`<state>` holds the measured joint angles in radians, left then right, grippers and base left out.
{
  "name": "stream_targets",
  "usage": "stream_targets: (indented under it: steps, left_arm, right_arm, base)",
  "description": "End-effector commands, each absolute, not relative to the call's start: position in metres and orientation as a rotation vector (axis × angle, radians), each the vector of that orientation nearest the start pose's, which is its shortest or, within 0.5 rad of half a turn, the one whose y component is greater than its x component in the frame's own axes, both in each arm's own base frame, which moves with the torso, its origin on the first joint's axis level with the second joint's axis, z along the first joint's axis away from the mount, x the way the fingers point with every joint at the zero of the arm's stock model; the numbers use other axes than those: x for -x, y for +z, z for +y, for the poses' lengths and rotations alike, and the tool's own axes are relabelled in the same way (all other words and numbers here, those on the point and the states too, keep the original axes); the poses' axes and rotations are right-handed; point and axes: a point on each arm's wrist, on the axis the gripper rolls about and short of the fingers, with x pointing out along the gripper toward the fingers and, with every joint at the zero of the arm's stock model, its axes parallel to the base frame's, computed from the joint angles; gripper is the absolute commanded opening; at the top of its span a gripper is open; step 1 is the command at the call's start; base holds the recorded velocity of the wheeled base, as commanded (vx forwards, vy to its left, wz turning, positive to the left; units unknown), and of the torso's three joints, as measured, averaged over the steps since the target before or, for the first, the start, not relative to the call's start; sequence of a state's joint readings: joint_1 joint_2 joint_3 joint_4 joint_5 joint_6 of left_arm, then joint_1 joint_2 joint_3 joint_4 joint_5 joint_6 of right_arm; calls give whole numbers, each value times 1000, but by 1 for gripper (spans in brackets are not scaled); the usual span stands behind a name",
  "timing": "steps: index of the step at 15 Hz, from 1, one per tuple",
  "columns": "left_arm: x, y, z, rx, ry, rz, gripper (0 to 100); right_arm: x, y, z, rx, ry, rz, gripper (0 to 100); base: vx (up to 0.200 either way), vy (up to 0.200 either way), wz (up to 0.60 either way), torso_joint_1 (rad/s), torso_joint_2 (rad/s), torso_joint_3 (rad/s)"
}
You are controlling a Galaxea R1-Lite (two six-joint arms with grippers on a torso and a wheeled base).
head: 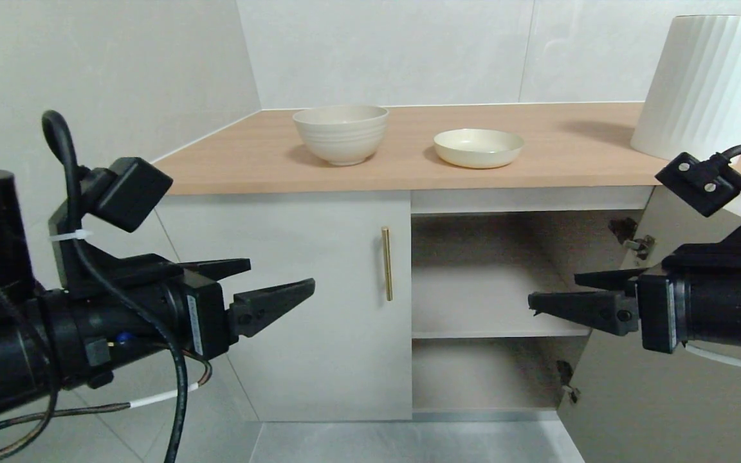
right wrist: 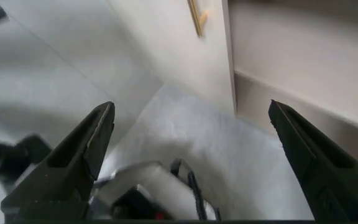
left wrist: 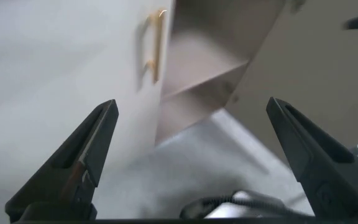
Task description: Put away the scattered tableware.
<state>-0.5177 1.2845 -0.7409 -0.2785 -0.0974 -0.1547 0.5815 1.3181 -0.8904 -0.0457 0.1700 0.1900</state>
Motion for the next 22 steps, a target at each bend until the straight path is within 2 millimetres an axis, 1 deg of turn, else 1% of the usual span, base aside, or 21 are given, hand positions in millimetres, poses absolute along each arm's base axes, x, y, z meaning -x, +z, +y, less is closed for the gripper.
stream_targets:
  steps: [1,3,6,10,11,12,14,15,18,22]
  left_arm:
    - [-166,251,-96,106,-585,247,100]
    - [-164,255,-92,110,-573,229,100]
    - [-161,261,-85,109,-546,241,100]
    - [-158,265,-82,112,-547,229,100]
    - [-157,265,-82,113,-546,224,100]
    - [-155,267,-81,115,-547,213,100]
    - [-155,267,-81,115,-547,213,100]
    - [-149,274,-78,123,-550,182,100]
    - [-149,275,-78,124,-551,182,100]
    - [-150,273,-78,124,-551,190,100]
  right_arm:
    - [-167,260,115,-108,712,409,100]
    - [-164,263,114,-110,717,397,100]
    - [-164,267,114,-114,711,380,100]
    - [-159,272,113,-121,735,343,100]
    - [-159,275,113,-132,739,308,100]
    - [-158,278,112,-143,740,287,100]
    - [-158,278,112,-143,740,287,100]
    - [-158,281,112,-160,737,264,100]
    - [-161,273,114,-168,743,232,100]
    - [-163,274,114,-186,717,199,100]
  base:
    - [0,0,0,0,0,0]
    - [0,0,0,0,0,0]
    - [200,0,0,2,4,5]
    - [200,0,0,6,2,1]
    - [200,0,0,2,-2,2]
    - [0,0,0,0,0,0]
    - [0,0,0,0,0,0]
    - [0,0,0,0,0,0]
    - [0,0,0,0,0,0]
    - [0,0,0,0,0,0]
